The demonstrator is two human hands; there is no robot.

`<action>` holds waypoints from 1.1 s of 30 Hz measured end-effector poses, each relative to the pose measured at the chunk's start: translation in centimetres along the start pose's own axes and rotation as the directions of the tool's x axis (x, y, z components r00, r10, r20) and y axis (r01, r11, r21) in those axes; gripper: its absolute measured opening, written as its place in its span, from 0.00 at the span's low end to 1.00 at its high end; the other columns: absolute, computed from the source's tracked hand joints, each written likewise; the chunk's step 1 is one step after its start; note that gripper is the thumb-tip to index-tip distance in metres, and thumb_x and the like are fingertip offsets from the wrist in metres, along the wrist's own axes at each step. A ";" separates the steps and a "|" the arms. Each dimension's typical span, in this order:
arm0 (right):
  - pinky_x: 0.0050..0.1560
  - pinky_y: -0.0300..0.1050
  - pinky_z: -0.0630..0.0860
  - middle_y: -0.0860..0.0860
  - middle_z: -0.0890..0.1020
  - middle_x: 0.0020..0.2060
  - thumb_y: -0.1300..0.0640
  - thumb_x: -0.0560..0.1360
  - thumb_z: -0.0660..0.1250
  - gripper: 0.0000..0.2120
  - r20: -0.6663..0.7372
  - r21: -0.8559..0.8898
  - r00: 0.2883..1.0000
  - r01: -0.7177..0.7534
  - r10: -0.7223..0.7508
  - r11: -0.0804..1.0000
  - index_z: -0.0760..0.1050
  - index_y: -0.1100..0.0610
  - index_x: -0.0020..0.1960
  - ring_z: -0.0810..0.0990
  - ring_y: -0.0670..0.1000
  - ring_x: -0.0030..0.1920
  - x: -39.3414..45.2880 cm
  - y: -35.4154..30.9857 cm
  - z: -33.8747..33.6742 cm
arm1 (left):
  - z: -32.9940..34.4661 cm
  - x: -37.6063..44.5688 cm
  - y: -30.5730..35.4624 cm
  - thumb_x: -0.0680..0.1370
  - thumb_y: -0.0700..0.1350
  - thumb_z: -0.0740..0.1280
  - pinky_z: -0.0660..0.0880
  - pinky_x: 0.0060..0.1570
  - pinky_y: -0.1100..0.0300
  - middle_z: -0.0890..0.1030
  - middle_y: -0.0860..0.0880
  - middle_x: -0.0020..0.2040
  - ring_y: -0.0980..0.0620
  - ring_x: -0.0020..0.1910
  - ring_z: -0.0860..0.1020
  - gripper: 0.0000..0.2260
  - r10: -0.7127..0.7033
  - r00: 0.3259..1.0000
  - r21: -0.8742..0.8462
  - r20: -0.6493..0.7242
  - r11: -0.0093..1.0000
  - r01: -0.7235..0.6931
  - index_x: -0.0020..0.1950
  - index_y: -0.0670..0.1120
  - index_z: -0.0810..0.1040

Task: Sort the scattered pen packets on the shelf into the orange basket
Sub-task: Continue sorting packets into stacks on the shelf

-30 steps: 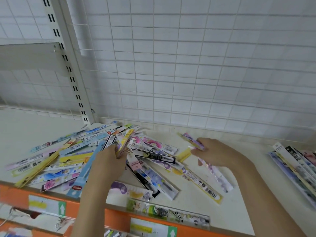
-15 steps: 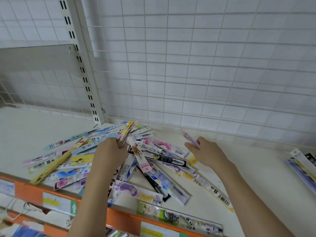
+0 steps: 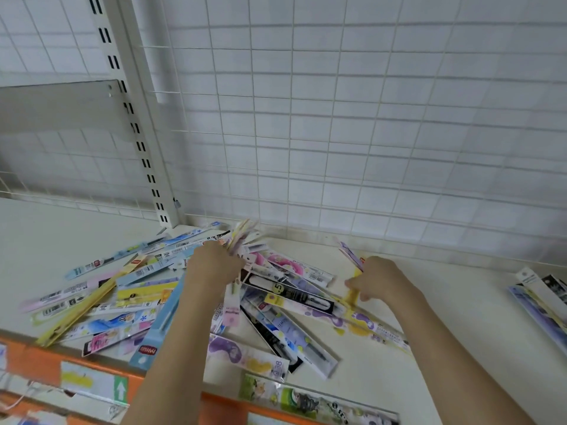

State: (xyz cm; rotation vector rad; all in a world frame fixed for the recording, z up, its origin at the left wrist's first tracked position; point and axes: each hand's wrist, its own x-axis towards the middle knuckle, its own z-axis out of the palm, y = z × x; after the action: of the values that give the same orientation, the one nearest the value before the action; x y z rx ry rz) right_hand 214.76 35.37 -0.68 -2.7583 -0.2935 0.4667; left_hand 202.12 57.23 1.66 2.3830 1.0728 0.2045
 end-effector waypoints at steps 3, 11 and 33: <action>0.26 0.40 0.60 0.52 0.70 0.27 0.63 0.70 0.62 0.12 -0.064 0.006 0.998 0.013 -0.012 1.000 0.63 0.57 0.30 0.68 0.50 0.27 -0.2 -0.3 -0.1 | -0.7 -0.3 0.3 0.74 0.46 0.67 0.61 0.25 0.62 0.69 0.48 0.26 0.51 0.25 0.67 0.17 0.001 0.999 -0.114 -0.035 0.993 -0.006 0.29 0.43 0.66; 0.27 0.41 0.60 0.53 0.71 0.32 0.61 0.74 0.57 0.11 -0.248 0.123 0.962 0.147 -0.113 0.981 0.63 0.56 0.33 0.70 0.54 0.32 -0.8 -1.7 -1.8 | -3.2 -2.3 1.6 0.76 0.43 0.63 0.65 0.27 0.62 0.79 0.51 0.29 0.51 0.26 0.70 0.09 0.098 0.989 -0.417 -0.112 0.899 -0.136 0.39 0.43 0.80; 0.35 0.39 0.73 0.53 0.79 0.29 0.44 0.78 0.58 0.18 -0.476 0.250 0.835 0.428 -0.275 0.868 0.74 0.58 0.41 0.77 0.47 0.29 -6.6 1.0 -4.6 | -1.8 -6.5 1.3 0.74 0.40 0.66 0.69 0.37 0.56 0.81 0.42 0.47 0.43 0.43 0.77 0.14 0.220 0.970 -0.559 -0.100 0.795 -0.238 0.57 0.47 0.66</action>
State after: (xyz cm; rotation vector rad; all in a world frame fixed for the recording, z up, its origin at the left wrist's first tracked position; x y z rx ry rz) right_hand 210.40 31.52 4.97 -2.2975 -0.5442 -0.1766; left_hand 197.99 52.43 4.38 1.9493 0.6070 0.5656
